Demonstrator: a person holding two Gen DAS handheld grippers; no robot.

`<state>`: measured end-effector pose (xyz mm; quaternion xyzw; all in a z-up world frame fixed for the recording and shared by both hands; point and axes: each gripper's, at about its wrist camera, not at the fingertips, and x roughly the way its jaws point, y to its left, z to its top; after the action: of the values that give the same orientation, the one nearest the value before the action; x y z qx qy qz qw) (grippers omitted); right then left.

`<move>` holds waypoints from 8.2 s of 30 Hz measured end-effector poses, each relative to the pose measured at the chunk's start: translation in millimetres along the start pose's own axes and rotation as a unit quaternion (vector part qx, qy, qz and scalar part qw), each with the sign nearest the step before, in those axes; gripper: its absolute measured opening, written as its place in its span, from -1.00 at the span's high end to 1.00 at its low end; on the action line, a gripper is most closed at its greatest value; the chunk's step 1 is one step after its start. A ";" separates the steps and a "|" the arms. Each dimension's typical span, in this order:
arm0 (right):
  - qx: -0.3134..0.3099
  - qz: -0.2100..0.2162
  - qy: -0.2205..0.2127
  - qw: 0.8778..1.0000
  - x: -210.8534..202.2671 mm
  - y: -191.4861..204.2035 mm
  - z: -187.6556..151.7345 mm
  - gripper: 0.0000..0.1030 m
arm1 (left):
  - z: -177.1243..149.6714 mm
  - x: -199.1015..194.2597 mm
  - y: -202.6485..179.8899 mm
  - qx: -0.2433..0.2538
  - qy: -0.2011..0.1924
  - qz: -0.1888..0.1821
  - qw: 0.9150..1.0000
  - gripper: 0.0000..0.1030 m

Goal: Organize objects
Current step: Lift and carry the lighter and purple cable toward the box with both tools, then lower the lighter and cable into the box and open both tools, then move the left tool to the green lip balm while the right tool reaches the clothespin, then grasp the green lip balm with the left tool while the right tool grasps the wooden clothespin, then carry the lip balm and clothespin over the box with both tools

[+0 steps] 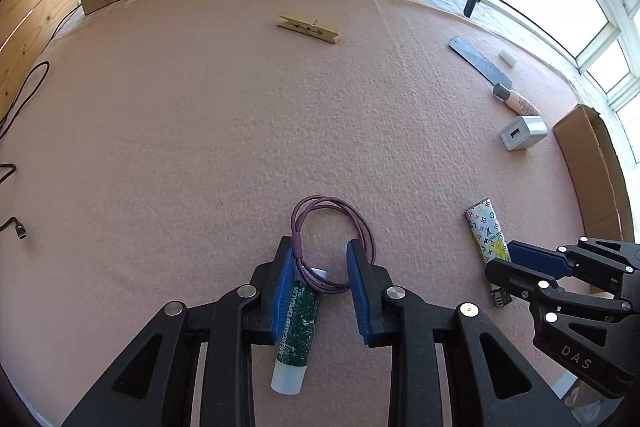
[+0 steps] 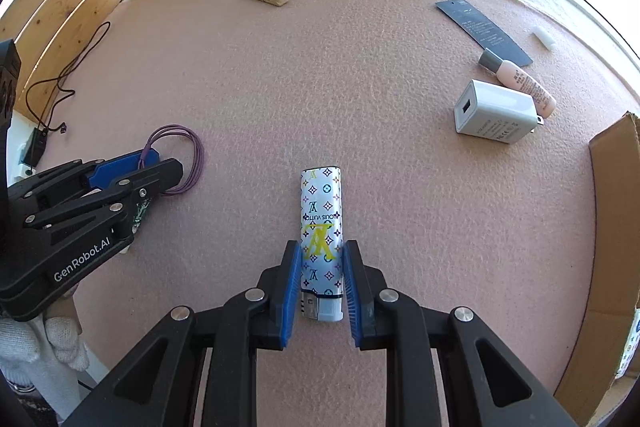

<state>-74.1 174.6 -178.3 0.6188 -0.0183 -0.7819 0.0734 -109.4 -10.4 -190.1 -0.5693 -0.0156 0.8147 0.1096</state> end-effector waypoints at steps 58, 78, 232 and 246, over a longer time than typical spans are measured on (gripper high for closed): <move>-0.003 0.007 -0.017 1.000 -0.5 -22.7 -11.6 0.61 | 16.3 -49.5 -49.2 0.052 -0.038 -0.031 0.997 0.93; 0.010 0.006 -0.071 0.997 -52.6 -38.5 -31.9 0.64 | 19.6 -82.3 -88.6 0.089 -0.067 -0.051 0.992 0.93; -0.114 -0.003 -0.048 0.992 61.8 67.8 203.9 0.78 | -40.2 -32.8 45.4 -0.036 0.006 0.021 0.999 0.64; -0.104 0.033 -0.039 0.993 36.3 49.7 110.1 0.78 | -50.1 -31.9 37.8 -0.049 0.000 0.033 0.998 0.68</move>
<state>-184.4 113.6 -181.7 0.5762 0.0400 -0.8000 0.1626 -58.4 -58.5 -183.9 -0.5743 -0.0369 0.8160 0.0544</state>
